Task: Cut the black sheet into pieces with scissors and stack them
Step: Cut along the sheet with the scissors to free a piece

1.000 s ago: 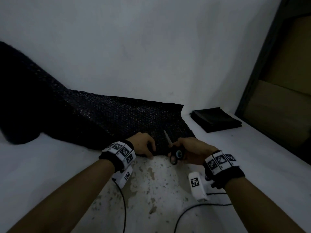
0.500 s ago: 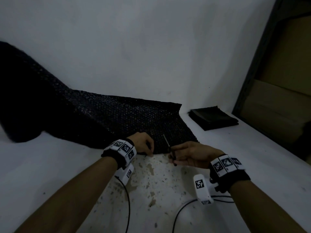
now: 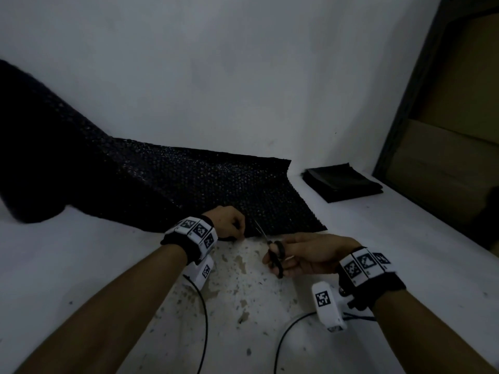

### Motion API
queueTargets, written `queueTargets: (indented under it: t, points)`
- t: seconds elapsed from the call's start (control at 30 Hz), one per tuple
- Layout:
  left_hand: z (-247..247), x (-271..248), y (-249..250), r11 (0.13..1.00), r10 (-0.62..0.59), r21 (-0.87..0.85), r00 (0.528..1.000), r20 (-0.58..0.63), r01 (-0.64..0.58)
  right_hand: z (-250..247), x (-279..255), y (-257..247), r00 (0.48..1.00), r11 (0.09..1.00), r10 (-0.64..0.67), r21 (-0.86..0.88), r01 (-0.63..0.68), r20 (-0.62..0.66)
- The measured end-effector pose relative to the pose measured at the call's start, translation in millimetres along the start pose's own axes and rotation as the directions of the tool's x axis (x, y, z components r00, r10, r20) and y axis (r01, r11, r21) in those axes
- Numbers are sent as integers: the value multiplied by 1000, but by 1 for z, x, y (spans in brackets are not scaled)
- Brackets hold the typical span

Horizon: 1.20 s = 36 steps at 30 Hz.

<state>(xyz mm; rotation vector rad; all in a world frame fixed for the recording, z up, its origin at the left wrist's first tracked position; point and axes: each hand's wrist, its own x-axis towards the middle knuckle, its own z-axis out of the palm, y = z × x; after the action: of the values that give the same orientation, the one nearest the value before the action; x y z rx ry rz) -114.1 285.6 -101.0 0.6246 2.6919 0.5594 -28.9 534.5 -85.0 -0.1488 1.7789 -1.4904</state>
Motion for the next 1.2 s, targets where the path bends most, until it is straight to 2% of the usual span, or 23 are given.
queueTargets:
  t: [0.23, 0.53, 1.2]
  points:
    - [1, -1, 0, 1000, 7, -18, 1000, 13, -7, 6, -6, 5, 994, 997, 73, -3, -73, 80]
    - [1, -4, 0, 998, 36, -48, 999, 9, -35, 18, 12, 3, 999, 995, 47, 82, -49, 18]
    - [1, -3, -6, 994, 64, -89, 998, 26, -62, 20, 20, 1, 1000, 991, 14, 131, -14, -1]
